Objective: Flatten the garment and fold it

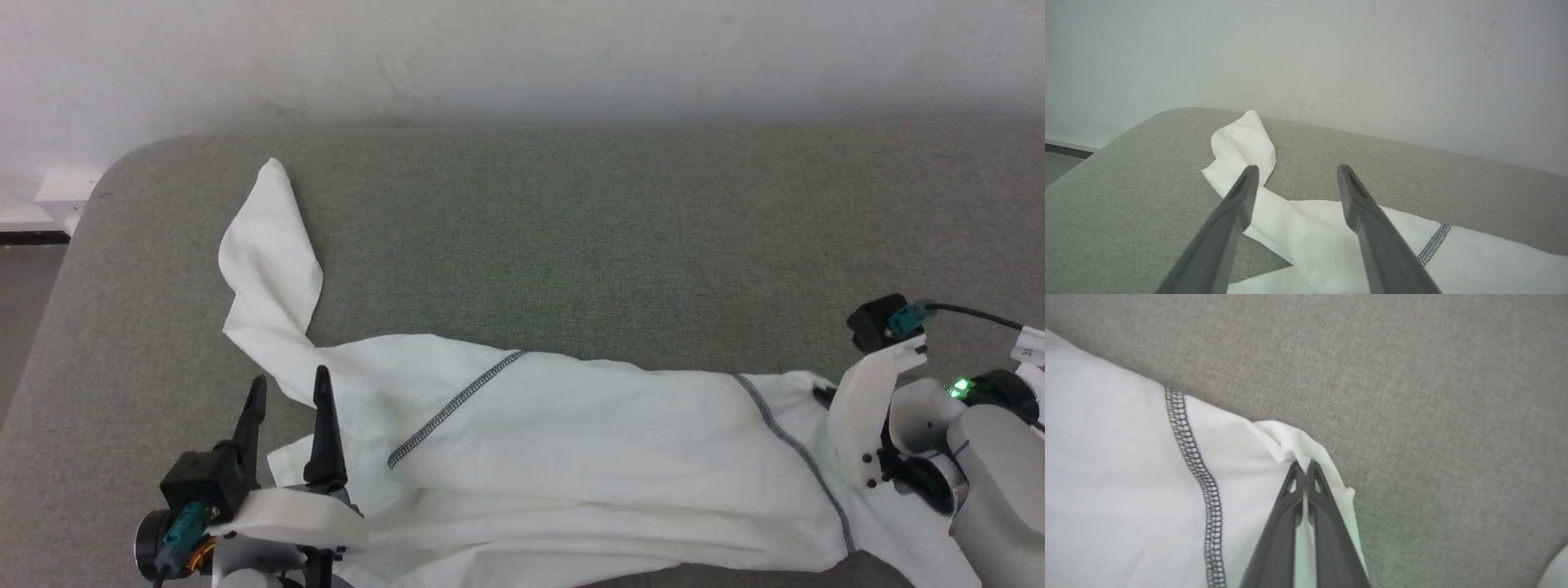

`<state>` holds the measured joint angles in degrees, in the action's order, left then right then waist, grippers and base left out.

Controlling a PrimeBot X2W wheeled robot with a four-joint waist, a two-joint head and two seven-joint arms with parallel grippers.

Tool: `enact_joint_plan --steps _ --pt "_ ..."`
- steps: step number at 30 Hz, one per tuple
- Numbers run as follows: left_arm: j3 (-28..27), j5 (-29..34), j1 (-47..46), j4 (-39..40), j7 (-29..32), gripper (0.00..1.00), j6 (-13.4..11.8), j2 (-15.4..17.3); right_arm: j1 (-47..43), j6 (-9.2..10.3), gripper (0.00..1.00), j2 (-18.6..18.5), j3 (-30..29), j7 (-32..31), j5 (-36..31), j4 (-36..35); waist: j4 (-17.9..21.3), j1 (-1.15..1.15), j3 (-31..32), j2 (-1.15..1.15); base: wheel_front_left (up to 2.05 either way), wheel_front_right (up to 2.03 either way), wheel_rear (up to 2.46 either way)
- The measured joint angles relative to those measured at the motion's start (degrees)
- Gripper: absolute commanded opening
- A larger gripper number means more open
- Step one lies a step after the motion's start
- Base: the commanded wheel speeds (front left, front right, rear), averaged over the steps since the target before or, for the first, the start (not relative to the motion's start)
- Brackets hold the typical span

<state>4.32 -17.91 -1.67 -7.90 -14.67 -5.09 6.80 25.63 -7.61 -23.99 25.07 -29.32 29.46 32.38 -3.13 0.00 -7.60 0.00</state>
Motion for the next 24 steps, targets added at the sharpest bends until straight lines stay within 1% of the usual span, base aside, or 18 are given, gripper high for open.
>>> enact_joint_plan --steps 3,8,10,16,17,18,19,24 --pt "0.01 0.02 -0.37 -0.12 0.0 1.0 0.22 -0.2 3.54 0.0 0.0 -0.55 -1.59 7.12 -2.18 2.02 -0.22 0.0 -0.27 0.0 0.0 0.0 0.0" --pt "0.05 0.29 -2.05 0.09 -0.04 1.0 0.96 -0.76 10.31 0.02 0.0 -0.2 -7.53 17.23 -4.58 7.21 -0.82 0.01 -1.52 0.0 0.0 0.0 0.0" --pt "0.1 0.34 -2.61 0.09 -0.04 1.0 1.08 -1.04 11.37 0.07 0.0 0.6 -9.01 19.01 -4.86 10.25 -1.16 0.01 -2.19 0.0 0.0 0.0 0.0" --pt "-0.14 0.66 -3.55 -0.29 -0.05 1.0 1.54 -1.56 11.22 0.07 0.0 3.92 -8.17 22.26 -4.34 17.8 -2.13 0.01 -4.08 0.0 0.0 0.0 0.0" --pt "-0.23 0.82 -3.55 -0.41 -0.05 1.0 1.58 -1.6 11.2 0.07 0.21 4.35 -8.22 23.16 -4.07 18.85 -2.21 0.01 -4.31 0.0 0.0 0.0 0.0" --pt "-0.27 0.89 -3.56 -0.52 -0.05 1.0 1.59 -1.64 11.2 0.07 0.55 4.65 -8.24 23.93 -3.65 19.81 -2.24 0.01 -4.5 0.0 0.0 0.0 0.0" --pt "-0.34 0.89 -3.59 -0.67 -0.05 1.0 1.62 -1.67 11.2 0.07 1.0 4.78 -8.28 25.07 -3.39 20.6 -2.22 0.01 -4.62 0.0 0.0 0.0 0.0" --pt "-0.55 1.44 -4.39 -1.49 -0.05 1.0 2.11 -1.75 11.17 0.07 1.0 4.9 -9.29 34.66 -2.78 22.1 -1.89 0.0 -3.62 0.0 0.0 0.0 0.0"
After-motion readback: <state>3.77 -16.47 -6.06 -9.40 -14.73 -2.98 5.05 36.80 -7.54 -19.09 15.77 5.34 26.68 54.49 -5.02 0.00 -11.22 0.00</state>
